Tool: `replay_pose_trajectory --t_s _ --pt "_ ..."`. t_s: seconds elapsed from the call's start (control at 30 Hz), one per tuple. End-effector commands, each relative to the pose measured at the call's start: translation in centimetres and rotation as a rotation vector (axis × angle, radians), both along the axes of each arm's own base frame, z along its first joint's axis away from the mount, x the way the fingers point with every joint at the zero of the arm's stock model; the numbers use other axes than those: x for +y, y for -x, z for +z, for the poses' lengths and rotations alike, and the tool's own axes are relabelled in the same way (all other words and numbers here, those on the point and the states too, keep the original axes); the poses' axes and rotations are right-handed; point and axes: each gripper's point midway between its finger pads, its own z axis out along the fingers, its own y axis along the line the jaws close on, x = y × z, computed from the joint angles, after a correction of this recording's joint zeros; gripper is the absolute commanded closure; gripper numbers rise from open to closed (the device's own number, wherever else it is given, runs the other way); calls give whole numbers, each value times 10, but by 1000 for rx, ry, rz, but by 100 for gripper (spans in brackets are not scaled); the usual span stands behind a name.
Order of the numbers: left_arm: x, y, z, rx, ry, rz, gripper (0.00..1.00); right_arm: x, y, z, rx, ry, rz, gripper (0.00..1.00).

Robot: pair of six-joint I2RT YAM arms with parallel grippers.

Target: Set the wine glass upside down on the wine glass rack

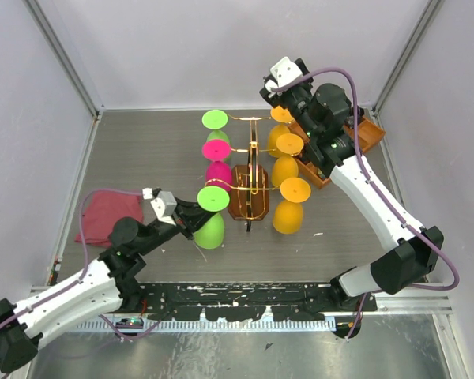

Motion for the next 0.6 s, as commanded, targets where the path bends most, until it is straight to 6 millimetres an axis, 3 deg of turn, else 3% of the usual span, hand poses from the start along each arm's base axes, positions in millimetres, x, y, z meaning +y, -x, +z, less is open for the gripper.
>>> replay_pose_trajectory --t_s 0.0,0.3,0.57 --pt "-1 -16 2 -78 27 98 100 -9 2 25 -60 -15 -33 36" --pt "-8 -34 1 -131 53 185 100 -15 4 23 -64 8 -52 36" --pt "-15 -32 2 -142 70 163 100 -18 2 19 -57 18 -66 36"
